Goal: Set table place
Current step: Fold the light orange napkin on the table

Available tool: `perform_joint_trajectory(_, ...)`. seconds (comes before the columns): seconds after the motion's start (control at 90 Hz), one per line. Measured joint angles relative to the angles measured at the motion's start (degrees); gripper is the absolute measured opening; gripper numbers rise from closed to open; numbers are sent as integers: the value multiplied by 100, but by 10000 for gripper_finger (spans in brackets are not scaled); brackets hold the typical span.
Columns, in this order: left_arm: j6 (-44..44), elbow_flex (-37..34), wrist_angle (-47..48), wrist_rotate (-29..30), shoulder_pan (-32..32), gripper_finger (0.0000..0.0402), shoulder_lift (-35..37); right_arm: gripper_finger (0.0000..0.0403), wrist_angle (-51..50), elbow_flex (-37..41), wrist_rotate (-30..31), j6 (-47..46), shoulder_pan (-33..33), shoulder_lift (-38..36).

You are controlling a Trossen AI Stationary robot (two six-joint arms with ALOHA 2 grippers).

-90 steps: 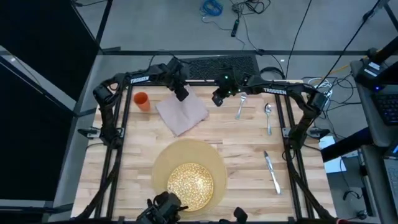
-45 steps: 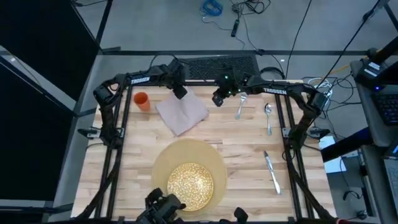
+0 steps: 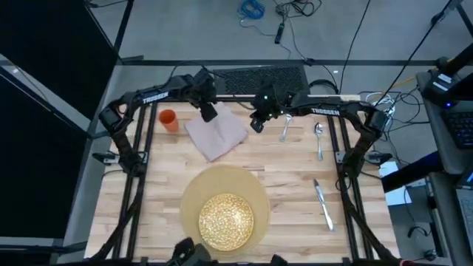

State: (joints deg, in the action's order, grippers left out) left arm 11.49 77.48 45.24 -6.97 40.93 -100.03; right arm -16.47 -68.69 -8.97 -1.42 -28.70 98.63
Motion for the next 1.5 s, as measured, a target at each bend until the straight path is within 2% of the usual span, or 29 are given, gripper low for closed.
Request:
perform_joint_trajectory(0.133, 212, -241, 82, -784, -254, 155, 162, 0, -8, 0, -32, 82, 319, 0)
perform_joint_trajectory(0.344, 286, -960, 34, -881, -526, 155, 270, 0, -485, -4, -231, -145, 542, 206)
perform_joint_trajectory(0.5, 283, -1566, -188, -1304, -643, 155, 402, 0, -661, 0, -256, -76, 659, 615)
perform_joint_trajectory(0.7, 275, -2226, -607, -1510, -824, 154, 813, 7, -573, 4, 673, 1549, 951, 898)
perform_joint_trajectory(0.856, 236, -2471, -984, -1547, -883, 154, 1227, 20, -410, 1, 1443, 2703, 1288, 907)
perform_joint_trajectory(1.0, 236, -2528, -1297, -1551, -922, 154, 1506, 32, -263, -2, 1576, 3006, 1457, 907)
perform_joint_trajectory(1.111, 241, -2549, -1247, -1556, -953, 154, 1593, 42, -88, -2, 1819, 3227, 1501, 907)
perform_joint_trajectory(1.322, 258, -2545, -1149, -1571, -973, 154, 1736, 64, 143, 0, 1885, 3363, 1479, 1009)
perform_joint_trajectory(1.5, 288, -2700, -1181, -1571, -905, 154, 2172, 86, 170, 0, 2917, 2911, 1499, 1009)
